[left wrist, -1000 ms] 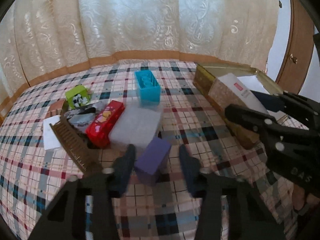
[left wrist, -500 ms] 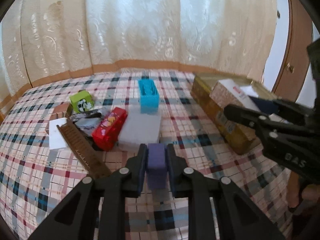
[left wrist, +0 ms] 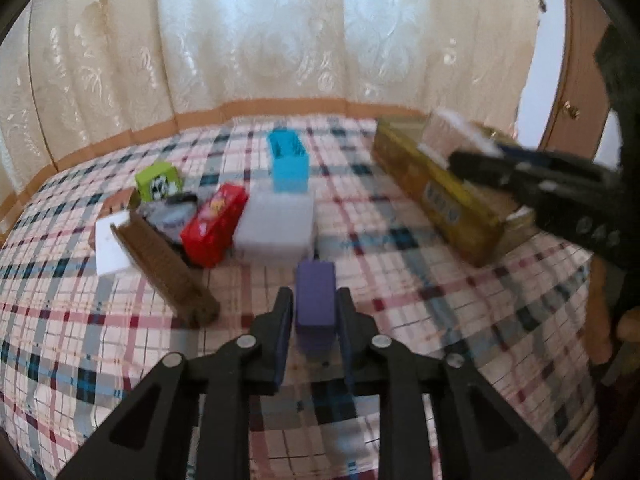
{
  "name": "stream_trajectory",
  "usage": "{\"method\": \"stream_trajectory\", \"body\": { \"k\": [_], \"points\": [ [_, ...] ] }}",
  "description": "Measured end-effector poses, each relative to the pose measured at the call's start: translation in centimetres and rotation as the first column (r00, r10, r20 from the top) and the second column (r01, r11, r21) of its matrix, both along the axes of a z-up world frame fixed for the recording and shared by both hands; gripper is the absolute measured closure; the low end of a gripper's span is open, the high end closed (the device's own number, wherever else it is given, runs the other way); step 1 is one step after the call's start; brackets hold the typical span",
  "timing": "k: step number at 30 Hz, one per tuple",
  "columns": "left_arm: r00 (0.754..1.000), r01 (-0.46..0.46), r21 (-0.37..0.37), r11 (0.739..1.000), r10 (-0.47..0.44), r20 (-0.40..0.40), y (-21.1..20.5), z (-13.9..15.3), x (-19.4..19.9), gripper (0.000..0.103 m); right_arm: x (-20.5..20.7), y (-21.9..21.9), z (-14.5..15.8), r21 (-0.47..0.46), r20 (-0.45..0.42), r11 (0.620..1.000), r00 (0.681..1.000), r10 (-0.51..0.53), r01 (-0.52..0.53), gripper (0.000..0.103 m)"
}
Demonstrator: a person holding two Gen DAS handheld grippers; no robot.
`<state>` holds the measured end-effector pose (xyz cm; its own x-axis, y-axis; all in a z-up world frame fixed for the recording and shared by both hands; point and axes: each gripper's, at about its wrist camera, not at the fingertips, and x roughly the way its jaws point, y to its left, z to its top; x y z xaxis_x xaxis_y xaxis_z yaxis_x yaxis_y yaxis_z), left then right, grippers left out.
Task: Organize rigid objects
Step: 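Grasp the purple block with the left tool and lift it, then carry both items over the gold tray and release them onto the white paper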
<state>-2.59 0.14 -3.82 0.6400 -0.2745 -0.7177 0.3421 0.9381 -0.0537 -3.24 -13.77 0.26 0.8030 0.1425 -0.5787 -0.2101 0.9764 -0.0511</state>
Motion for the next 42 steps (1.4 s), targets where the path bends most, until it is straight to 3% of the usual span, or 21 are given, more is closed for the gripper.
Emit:
{"method": "stream_trajectory", "body": {
  "k": [4, 7, 8, 9, 10, 14, 22, 33, 38, 42],
  "points": [
    [0.997, -0.034, 0.007, 0.999, 0.034, -0.070, 0.3, -1.0, 0.8, 0.072, 0.2, 0.0, -0.2, -0.002, -0.010, 1.000, 1.000, 0.000, 0.000, 0.059],
    [0.997, -0.051, -0.013, 0.999, 0.050, -0.056, 0.6, -0.8, 0.9, 0.072, 0.2, 0.0, -0.2, -0.002, -0.013, 1.000, 1.000, 0.002, -0.002, 0.059],
    [0.997, -0.059, -0.011, 0.998, 0.058, -0.056, 0.6, -0.8, 1.0, 0.073, 0.1, 0.0, -0.2, -0.003, -0.010, 1.000, 1.000, 0.003, -0.003, 0.059],
    [0.996, -0.062, -0.006, 0.998, 0.061, -0.061, 0.5, -0.9, 1.1, 0.085, 0.1, 0.0, -0.2, -0.005, -0.008, 1.000, 1.000, 0.004, -0.004, 0.059],
    [0.996, -0.060, -0.001, 0.998, 0.060, -0.063, 0.3, -1.0, 1.2, 0.085, 0.0, 0.0, -0.2, -0.008, -0.005, 1.000, 1.000, 0.004, -0.004, 0.059],
    [0.998, -0.052, 0.003, 0.999, 0.052, -0.030, -0.1, -0.5, 0.8, 0.085, -0.1, -0.4, 0.1, -0.005, 0.006, 1.000, 1.000, 0.001, -0.001, 0.059],
    [0.998, -0.026, -0.098, 0.995, 0.031, 0.045, -1.5, 2.8, 0.3, 0.085, -1.0, -5.3, 0.7, 0.041, 0.033, 0.998, 0.998, -0.044, 0.043, 0.059],
    [0.986, 0.089, -0.143, 0.986, -0.066, 0.156, -9.8, 6.2, 1.8, 0.085, -1.2, -13.2, 1.1, 0.045, 0.052, 0.976, 0.975, -0.214, 0.212, 0.059],
    [0.979, 0.121, -0.116, 0.986, -0.099, 0.181, -14.5, 6.1, 2.7, 0.085, -0.7, -15.8, 0.5, 0.016, 0.038, 0.961, 0.960, -0.277, 0.277, 0.059],
    [0.981, 0.140, -0.124, 0.982, -0.121, 0.152, -17.7, 5.2, 3.9, 0.085, -0.2, -17.6, -0.1, 0.002, 0.015, 0.943, 0.943, -0.333, 0.333, 0.059]
  ]
}}
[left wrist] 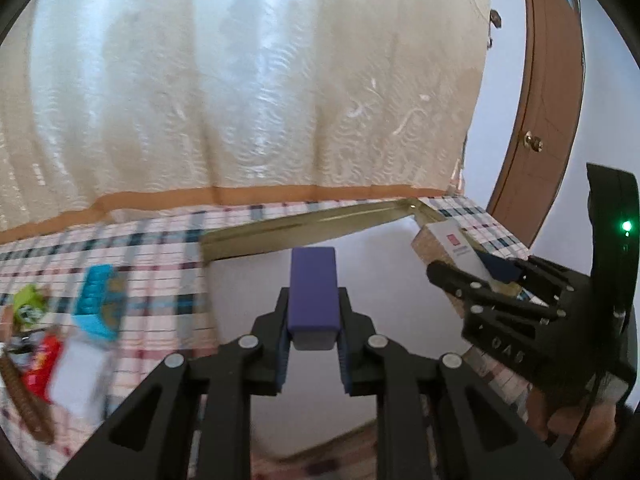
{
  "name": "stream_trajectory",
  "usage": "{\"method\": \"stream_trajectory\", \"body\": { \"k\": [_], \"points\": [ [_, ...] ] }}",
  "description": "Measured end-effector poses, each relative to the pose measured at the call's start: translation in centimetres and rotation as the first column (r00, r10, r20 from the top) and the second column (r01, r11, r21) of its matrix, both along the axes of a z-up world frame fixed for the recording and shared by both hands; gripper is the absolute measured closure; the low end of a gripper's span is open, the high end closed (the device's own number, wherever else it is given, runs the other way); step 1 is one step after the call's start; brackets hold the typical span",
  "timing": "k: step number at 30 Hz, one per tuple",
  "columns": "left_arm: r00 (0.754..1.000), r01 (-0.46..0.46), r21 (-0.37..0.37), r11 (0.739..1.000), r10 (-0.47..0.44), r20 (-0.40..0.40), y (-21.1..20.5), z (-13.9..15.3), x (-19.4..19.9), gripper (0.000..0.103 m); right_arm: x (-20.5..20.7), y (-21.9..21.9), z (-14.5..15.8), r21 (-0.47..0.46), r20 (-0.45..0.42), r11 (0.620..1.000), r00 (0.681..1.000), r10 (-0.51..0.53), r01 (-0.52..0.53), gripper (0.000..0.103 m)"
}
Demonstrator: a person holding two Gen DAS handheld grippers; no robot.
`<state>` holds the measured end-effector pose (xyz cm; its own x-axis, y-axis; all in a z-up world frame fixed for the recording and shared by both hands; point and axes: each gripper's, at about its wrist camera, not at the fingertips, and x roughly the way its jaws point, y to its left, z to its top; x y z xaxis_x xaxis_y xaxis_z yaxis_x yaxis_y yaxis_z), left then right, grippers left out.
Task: Organize rigid objects
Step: 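Carry both items over the gold tray and release them onto the white paper, then withdraw both tools from the tray back toward the remaining objects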
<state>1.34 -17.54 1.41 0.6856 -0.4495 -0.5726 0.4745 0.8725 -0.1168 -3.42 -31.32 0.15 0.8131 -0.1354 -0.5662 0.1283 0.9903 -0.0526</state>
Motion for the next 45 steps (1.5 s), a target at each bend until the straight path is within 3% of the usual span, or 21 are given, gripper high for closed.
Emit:
{"method": "stream_trajectory", "body": {
  "k": [7, 28, 34, 35, 36, 37, 40, 42, 45],
  "points": [
    [1.000, -0.005, 0.044, 0.999, 0.006, -0.027, -2.8, -1.8, 1.4, 0.085, 0.8, -1.1, -0.8, 0.003, -0.027, 0.999, 0.998, -0.052, 0.052, 0.059],
    [0.996, -0.054, 0.102, 0.993, 0.060, -0.061, -2.8, -3.5, 2.6, 0.085, 1.6, -0.7, -2.3, 0.003, -0.071, 0.997, 0.995, -0.074, 0.075, 0.059],
    [0.995, -0.078, 0.114, 0.990, 0.085, -0.050, -2.6, -3.5, 2.6, 0.083, 1.8, -0.5, -2.6, 0.041, -0.086, 0.997, 0.995, -0.055, 0.059, 0.058],
    [0.995, -0.084, 0.116, 0.990, 0.089, -0.039, -2.6, -3.4, 2.4, 0.079, 1.8, -0.6, -2.6, 0.062, -0.086, 0.996, 0.994, -0.060, 0.065, 0.057],
    [0.996, -0.085, 0.115, 0.990, 0.088, -0.025, -2.6, -3.2, 2.2, 0.062, 1.7, -0.8, -2.6, 0.076, -0.084, 0.994, 0.994, -0.067, 0.073, 0.052],
    [0.996, -0.088, 0.116, 0.989, 0.090, -0.013, -2.5, -3.1, 2.0, 0.038, 1.6, -1.0, -2.5, 0.093, -0.080, 0.992, 0.994, -0.077, 0.084, 0.042],
    [0.989, -0.146, 0.121, 0.982, 0.141, 0.049, -1.9, -2.3, 1.1, 0.008, 0.8, -1.6, -1.7, 0.117, -0.023, 0.986, 0.993, -0.119, 0.121, 0.032],
    [0.983, -0.166, 0.116, 0.979, 0.155, 0.100, -1.3, -1.6, 0.6, 0.000, 0.1, -1.9, -1.0, 0.139, 0.031, 0.983, 0.991, -0.129, 0.123, 0.032],
    [0.975, -0.196, 0.108, 0.975, 0.182, 0.126, -0.2, -1.2, 0.4, 0.000, -0.8, -2.1, -0.2, 0.171, 0.088, 0.979, 0.988, -0.124, 0.108, 0.032]
  ]
}}
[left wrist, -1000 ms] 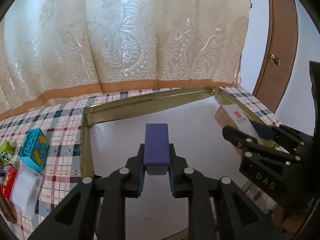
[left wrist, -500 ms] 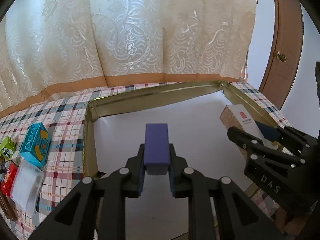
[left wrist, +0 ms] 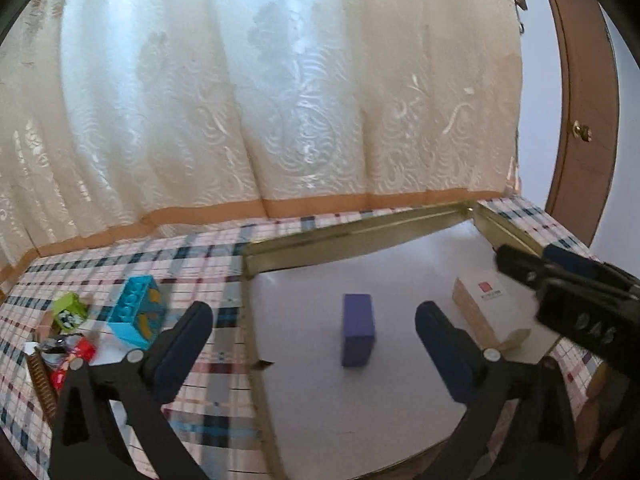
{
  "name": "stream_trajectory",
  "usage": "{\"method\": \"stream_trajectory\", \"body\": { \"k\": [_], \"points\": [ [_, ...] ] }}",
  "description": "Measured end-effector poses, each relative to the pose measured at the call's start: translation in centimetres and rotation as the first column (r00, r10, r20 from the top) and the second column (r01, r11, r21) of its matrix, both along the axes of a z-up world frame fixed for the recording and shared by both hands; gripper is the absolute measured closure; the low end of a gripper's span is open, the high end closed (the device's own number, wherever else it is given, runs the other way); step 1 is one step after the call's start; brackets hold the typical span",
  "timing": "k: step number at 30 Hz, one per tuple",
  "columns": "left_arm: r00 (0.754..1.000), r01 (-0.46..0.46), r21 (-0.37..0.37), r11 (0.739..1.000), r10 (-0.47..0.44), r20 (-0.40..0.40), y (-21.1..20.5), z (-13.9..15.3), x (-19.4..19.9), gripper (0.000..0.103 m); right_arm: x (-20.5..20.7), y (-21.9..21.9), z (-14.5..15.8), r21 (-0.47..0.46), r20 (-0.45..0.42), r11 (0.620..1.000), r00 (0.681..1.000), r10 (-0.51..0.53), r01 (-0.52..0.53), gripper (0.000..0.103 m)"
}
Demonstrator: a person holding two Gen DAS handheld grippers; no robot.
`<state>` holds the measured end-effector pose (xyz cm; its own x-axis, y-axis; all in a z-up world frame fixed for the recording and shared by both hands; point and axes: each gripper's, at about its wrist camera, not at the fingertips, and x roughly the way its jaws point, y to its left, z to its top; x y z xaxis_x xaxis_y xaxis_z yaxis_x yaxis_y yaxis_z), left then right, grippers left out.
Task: Organize rigid objects
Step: 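Withdraw both tools from the tray back toward the remaining objects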
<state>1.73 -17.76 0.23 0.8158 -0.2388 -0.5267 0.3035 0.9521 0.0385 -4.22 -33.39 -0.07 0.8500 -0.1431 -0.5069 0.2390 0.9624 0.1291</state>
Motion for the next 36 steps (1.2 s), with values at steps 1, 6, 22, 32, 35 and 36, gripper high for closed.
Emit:
{"method": "stream_trajectory", "body": {
  "k": [1, 6, 22, 32, 35, 36],
  "points": [
    [1.000, -0.007, -0.005, 1.000, 0.007, -0.006, 0.4, 0.0, 0.1, 0.000, -0.1, 0.0, 0.1, 0.000, 0.006, 1.000, 1.000, -0.002, 0.002, 0.032],
    [0.998, -0.052, -0.017, 0.998, 0.051, -0.030, 2.3, -0.6, 0.3, 0.000, -0.4, 0.4, 0.2, 0.004, 0.013, 1.000, 1.000, -0.022, 0.022, 0.032],
    [0.989, -0.137, 0.001, 0.991, 0.137, 0.047, 7.6, -0.4, -1.4, 0.000, -4.7, 2.0, 1.1, -0.043, 0.293, 0.991, 0.950, -0.111, 0.129, 0.032],
    [0.983, -0.177, 0.004, 0.984, 0.177, 0.047, 11.6, -0.5, -1.6, 0.000, -5.7, 4.4, 1.0, -0.108, 0.309, 0.982, 0.944, -0.115, 0.155, 0.032],
    [0.980, -0.195, -0.001, 0.981, 0.195, 0.041, 13.1, -0.6, -1.6, 0.000, -5.8, 5.4, 0.9, -0.128, 0.302, 0.981, 0.948, -0.098, 0.142, 0.032],
    [0.978, -0.203, -0.002, 0.979, 0.203, 0.037, 13.7, -0.6, -1.5, 0.000, -5.7, 5.7, 0.8, -0.126, 0.290, 0.983, 0.953, -0.091, 0.132, 0.032]
  ]
}}
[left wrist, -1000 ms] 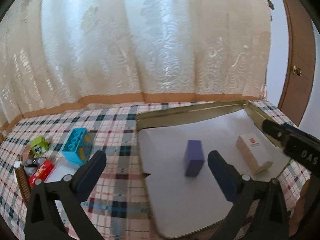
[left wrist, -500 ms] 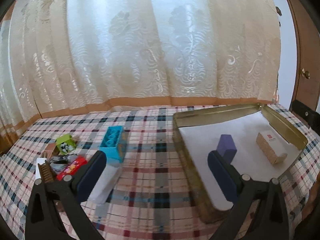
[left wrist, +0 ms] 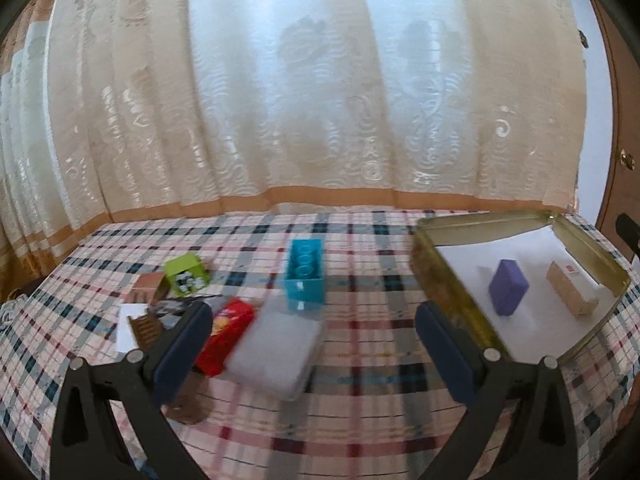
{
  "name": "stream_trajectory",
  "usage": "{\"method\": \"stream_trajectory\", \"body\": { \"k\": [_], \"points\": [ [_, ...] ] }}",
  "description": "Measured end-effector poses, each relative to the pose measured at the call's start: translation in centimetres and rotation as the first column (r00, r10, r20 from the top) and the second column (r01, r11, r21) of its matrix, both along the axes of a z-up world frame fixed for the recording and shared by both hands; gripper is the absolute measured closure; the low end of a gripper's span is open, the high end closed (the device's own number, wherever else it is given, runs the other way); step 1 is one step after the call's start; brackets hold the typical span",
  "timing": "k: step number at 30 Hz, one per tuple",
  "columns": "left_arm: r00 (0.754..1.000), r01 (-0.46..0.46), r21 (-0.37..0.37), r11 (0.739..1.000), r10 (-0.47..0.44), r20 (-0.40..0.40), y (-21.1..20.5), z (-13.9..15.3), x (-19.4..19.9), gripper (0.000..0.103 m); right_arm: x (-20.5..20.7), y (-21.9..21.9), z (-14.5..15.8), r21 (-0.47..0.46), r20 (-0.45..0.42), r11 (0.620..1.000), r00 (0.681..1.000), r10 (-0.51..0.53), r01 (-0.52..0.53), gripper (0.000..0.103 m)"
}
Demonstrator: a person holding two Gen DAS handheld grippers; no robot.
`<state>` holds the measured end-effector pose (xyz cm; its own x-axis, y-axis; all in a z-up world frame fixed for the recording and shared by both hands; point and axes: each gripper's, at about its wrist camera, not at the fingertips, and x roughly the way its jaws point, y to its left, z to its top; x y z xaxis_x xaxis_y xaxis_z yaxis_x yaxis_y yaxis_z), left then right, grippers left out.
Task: Organize rigid objects
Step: 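Withdraw both tools from the tray back toward the remaining objects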
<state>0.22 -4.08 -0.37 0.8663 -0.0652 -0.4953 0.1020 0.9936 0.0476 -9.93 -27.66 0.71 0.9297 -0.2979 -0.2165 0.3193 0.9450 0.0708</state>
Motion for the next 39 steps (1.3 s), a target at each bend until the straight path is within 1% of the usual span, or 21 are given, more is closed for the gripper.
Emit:
{"method": "stream_trajectory", "body": {
  "k": [2, 6, 10, 16, 21, 27, 29, 32, 35, 39],
  "points": [
    [1.000, -0.015, -0.008, 1.000, 0.015, -0.005, 1.1, -0.1, 0.2, 0.000, 0.2, 0.8, -0.2, -0.001, -0.022, 1.000, 1.000, 0.011, -0.011, 0.032],
    [0.999, -0.043, -0.028, 0.999, 0.043, -0.017, 2.9, -0.2, 0.3, 0.000, 0.4, 2.9, -0.3, -0.042, -0.031, 0.999, 0.999, 0.031, -0.032, 0.032],
    [0.998, -0.064, -0.041, 0.997, 0.063, -0.027, 4.3, -0.3, 0.4, 0.000, 0.8, 4.5, -0.5, -0.052, -0.048, 0.997, 0.998, 0.051, -0.054, 0.032],
    [0.995, -0.087, -0.050, 0.995, 0.085, -0.042, 6.1, -0.4, 0.7, 0.000, 1.4, 6.9, -0.7, -0.034, -0.061, 0.994, 0.993, 0.102, -0.104, 0.032],
    [0.993, -0.101, -0.075, 0.992, 0.096, -0.068, 7.4, -0.7, 1.0, 0.000, 2.4, 9.5, -0.9, -0.026, -0.080, 0.988, 0.985, 0.150, -0.153, 0.032],
    [0.989, -0.117, -0.073, 0.990, 0.109, -0.098, 8.9, -1.1, 1.4, 0.000, 3.6, 12.9, -1.2, -0.007, -0.106, 0.979, 0.973, 0.203, -0.205, 0.032],
    [0.988, -0.122, -0.087, 0.989, 0.112, -0.106, 9.6, -1.1, 1.5, 0.000, 4.0, 14.0, -1.2, -0.006, -0.116, 0.977, 0.970, 0.212, -0.214, 0.032],
    [0.985, -0.135, -0.105, 0.985, 0.122, -0.124, 10.5, -1.3, 1.7, 0.000, 4.9, 15.7, -1.4, 0.019, -0.129, 0.971, 0.962, 0.239, -0.238, 0.032],
    [0.980, -0.153, -0.140, 0.978, 0.131, -0.151, 11.9, -1.6, 1.9, 0.000, 6.2, 17.1, -1.7, 0.045, -0.165, 0.966, 0.952, 0.257, -0.253, 0.032],
    [0.973, -0.171, -0.191, 0.967, 0.135, -0.189, 13.4, -2.1, 2.0, 0.000, 7.0, 18.4, -1.9, 0.055, -0.198, 0.963, 0.942, 0.271, -0.265, 0.032]
  ]
}}
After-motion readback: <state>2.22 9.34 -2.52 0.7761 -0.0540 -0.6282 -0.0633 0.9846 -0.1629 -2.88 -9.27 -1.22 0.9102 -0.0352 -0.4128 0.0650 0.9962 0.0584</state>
